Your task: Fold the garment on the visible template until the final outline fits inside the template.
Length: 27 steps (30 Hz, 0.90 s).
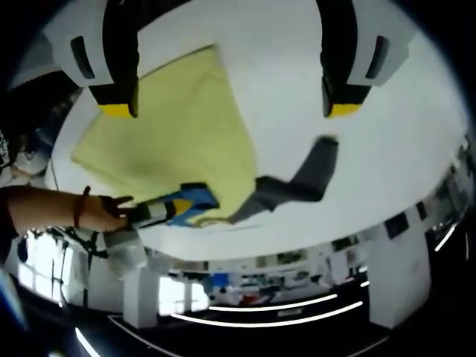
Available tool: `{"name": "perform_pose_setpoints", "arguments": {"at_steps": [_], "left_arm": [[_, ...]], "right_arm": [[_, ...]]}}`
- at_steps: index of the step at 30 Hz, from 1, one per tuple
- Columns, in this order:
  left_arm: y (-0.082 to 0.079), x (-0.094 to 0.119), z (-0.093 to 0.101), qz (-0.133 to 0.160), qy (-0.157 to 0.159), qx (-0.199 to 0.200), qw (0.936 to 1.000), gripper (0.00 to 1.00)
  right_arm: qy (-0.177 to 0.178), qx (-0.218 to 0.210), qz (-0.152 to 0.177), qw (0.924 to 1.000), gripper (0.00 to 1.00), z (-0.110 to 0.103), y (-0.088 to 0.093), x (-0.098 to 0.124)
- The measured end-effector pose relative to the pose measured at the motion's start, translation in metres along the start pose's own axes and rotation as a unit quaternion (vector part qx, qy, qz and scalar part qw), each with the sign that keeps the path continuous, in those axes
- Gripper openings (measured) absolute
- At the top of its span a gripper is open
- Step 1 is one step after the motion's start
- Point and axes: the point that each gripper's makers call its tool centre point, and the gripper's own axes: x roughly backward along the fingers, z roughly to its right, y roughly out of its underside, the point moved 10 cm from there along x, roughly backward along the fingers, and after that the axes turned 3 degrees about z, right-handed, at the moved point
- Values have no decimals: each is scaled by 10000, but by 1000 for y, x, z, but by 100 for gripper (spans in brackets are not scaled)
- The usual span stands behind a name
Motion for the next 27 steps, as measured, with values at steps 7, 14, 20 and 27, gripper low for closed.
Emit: {"name": "perform_pose_setpoints", "arguments": {"at_steps": [7,14,20,27], "left_arm": [[-3,-1,0,37,45,-81,9999,99],[-2,-1,-3,2,22,-71,10000,99],[-3,-1,-6,92,1,-13,10000,99],[-1,-2,-6,47,-15,10,10000,99]], "right_arm": [[25,-819,-205,9964,25,8,9,-13],[-64,-835,-81,9965,8,6,7,-19],[-228,-864,138,9959,0,-1,-6,-17],[-548,-845,410,9941,0,-27,-29,-12]]}}
